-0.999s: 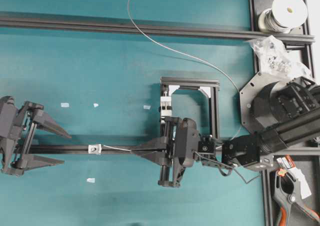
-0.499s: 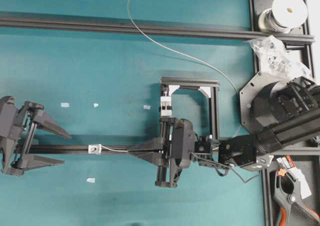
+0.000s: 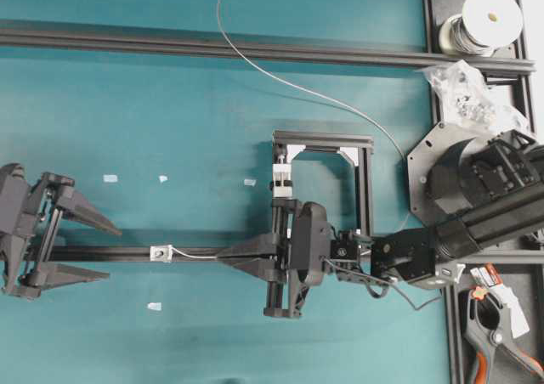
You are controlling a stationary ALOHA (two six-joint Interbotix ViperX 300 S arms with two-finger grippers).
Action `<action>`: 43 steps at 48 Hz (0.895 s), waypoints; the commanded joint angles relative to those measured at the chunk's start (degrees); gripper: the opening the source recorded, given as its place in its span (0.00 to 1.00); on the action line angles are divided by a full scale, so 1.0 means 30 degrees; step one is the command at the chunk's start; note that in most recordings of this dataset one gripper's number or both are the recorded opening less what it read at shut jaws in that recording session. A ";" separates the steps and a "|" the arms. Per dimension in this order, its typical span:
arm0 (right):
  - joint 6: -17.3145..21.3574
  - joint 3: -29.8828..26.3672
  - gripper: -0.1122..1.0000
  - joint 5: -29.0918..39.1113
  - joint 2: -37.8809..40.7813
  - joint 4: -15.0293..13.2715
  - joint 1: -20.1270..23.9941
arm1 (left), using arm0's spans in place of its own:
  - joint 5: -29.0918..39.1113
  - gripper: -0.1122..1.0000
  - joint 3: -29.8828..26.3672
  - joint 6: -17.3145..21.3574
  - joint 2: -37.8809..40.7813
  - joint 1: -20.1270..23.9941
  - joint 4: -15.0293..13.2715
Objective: Insert the wire through the hole in the metal fitting.
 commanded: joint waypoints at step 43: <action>0.0059 0.0088 0.10 -0.0410 -0.0615 -0.0469 0.0264 | -0.0088 0.86 -0.0234 0.0000 -0.0205 -0.0059 0.0059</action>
